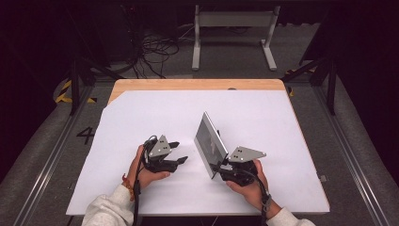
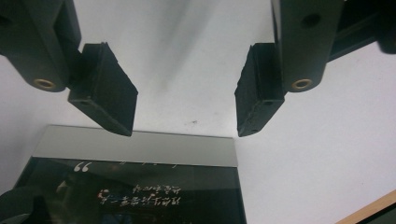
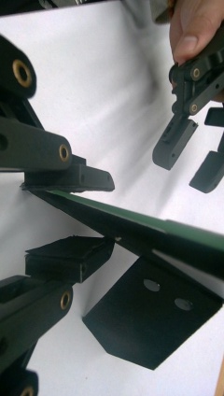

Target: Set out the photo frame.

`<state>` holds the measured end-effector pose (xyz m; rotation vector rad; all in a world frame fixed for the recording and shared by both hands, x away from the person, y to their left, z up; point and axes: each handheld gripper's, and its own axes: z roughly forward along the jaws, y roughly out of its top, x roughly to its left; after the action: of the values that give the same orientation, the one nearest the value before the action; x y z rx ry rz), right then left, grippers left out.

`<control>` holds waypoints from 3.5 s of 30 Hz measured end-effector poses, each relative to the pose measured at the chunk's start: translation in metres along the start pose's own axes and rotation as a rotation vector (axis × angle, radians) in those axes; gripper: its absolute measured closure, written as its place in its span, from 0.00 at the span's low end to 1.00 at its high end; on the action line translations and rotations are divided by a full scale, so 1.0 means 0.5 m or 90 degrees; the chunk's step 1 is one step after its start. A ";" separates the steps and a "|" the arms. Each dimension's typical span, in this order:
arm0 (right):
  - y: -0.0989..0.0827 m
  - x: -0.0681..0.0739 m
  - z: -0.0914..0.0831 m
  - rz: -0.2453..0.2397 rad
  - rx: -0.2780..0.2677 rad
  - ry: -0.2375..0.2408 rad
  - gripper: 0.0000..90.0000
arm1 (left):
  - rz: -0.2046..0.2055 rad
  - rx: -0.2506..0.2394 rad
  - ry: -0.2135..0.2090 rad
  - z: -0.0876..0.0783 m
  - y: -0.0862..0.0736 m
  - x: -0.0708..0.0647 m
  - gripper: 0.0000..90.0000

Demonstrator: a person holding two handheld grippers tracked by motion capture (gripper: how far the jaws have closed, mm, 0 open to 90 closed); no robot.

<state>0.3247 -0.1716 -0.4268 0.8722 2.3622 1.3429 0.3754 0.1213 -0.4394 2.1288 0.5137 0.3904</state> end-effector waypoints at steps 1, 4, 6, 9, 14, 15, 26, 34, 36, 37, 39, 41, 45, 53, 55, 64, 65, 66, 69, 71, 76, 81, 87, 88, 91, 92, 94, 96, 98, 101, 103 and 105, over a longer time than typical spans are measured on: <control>0.000 0.000 0.000 0.000 0.000 0.000 0.75 | 0.000 0.000 0.000 0.000 0.000 0.000 0.41; 0.001 -0.006 -0.003 -0.001 0.009 0.010 0.77 | 0.001 0.003 -0.005 0.006 0.001 0.002 0.40; 0.000 -0.012 -0.007 0.005 0.013 0.016 0.79 | 0.002 0.008 -0.010 0.012 0.004 0.002 0.38; 0.000 -0.021 -0.014 0.004 0.020 0.023 0.81 | 0.002 0.006 -0.015 0.019 0.011 0.005 0.35; -0.004 -0.031 -0.021 0.006 0.022 0.029 0.84 | 0.002 0.007 -0.027 0.038 0.022 0.017 0.31; -0.005 -0.032 -0.022 0.005 0.022 0.029 0.84 | 0.001 0.011 -0.027 0.041 0.023 0.019 0.30; -0.005 -0.031 -0.010 0.000 0.028 0.020 0.86 | -0.020 0.026 -0.050 0.070 0.034 0.043 0.22; 0.000 -0.061 -0.013 0.001 0.042 0.041 0.90 | -0.020 0.029 -0.062 0.083 0.034 0.049 0.21; -0.002 -0.065 -0.013 0.007 0.039 0.045 0.89 | -0.024 0.028 -0.070 0.086 0.035 0.050 0.20; -0.002 -0.065 -0.013 0.007 0.039 0.045 0.89 | -0.024 0.030 -0.081 0.089 0.036 0.051 0.20; -0.007 -0.059 -0.015 0.002 0.045 0.030 0.80 | -0.022 0.029 -0.084 0.094 0.040 0.050 0.19; -0.012 -0.059 -0.022 0.010 0.043 0.027 0.77 | -0.018 0.028 -0.086 0.097 0.043 0.050 0.19; -0.019 -0.061 -0.051 0.017 0.018 0.023 0.86 | -0.023 0.020 -0.094 0.103 0.045 0.053 0.19; -0.019 -0.054 -0.062 0.013 -0.002 0.020 0.92 | -0.026 0.010 -0.115 0.117 0.051 0.060 0.19; -0.017 -0.053 -0.062 0.008 0.001 0.017 0.92 | -0.024 0.011 -0.122 0.119 0.052 0.058 0.19; -0.018 -0.050 -0.062 0.008 0.000 0.000 0.93 | -0.017 0.022 -0.140 0.111 0.054 0.051 0.22; -0.018 -0.051 -0.061 0.012 -0.002 -0.001 0.93 | -0.022 0.020 -0.143 0.111 0.053 0.052 0.23; -0.019 -0.052 -0.061 0.013 -0.005 0.000 0.93 | -0.023 0.021 -0.143 0.109 0.052 0.053 0.24; -0.020 -0.052 -0.060 0.016 -0.007 -0.002 0.93 | -0.020 0.026 -0.138 0.103 0.050 0.053 0.27; -0.020 -0.053 -0.058 0.017 -0.010 -0.003 0.93 | -0.021 0.028 -0.139 0.097 0.047 0.054 0.30; -0.018 -0.054 -0.055 0.015 -0.009 -0.008 0.93 | -0.016 0.039 -0.134 0.079 0.041 0.059 0.41; -0.016 -0.060 -0.052 0.017 -0.009 -0.008 0.93 | -0.013 0.037 -0.138 0.070 0.035 0.065 0.48; -0.012 -0.054 -0.055 0.015 -0.004 -0.015 0.93 | -0.044 0.000 -0.146 0.084 0.032 0.086 0.41; -0.012 -0.055 -0.055 0.014 -0.004 -0.013 0.93 | -0.040 0.000 -0.148 0.085 0.032 0.087 0.40; -0.012 -0.056 -0.055 0.013 -0.001 -0.018 0.92 | -0.035 -0.002 -0.159 0.092 0.034 0.083 0.39; -0.010 -0.055 -0.056 0.011 0.004 -0.021 0.92 | -0.037 -0.001 -0.157 0.093 0.035 0.081 0.40; -0.009 -0.051 -0.059 0.001 0.008 -0.030 0.92 | -0.037 0.003 -0.157 0.096 0.038 0.076 0.43; -0.011 -0.052 -0.061 0.002 0.009 -0.029 0.92 | -0.033 0.010 -0.157 0.097 0.041 0.070 0.47; -0.011 -0.052 -0.061 0.004 0.009 -0.027 0.93 | -0.031 0.015 -0.149 0.098 0.043 0.066 0.49; -0.012 -0.053 -0.061 0.002 0.008 -0.030 0.93 | -0.036 0.023 -0.134 0.089 0.041 0.060 0.52; -0.012 -0.054 -0.061 0.005 0.008 -0.031 0.93 | -0.034 0.026 -0.131 0.086 0.040 0.058 0.54; -0.012 -0.056 -0.059 0.005 0.006 -0.035 0.93 | -0.029 0.028 -0.124 0.080 0.036 0.053 0.56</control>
<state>0.3289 -0.2114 -0.4175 0.9111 2.3279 1.2943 0.4203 0.0972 -0.4446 2.1659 0.4614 0.1443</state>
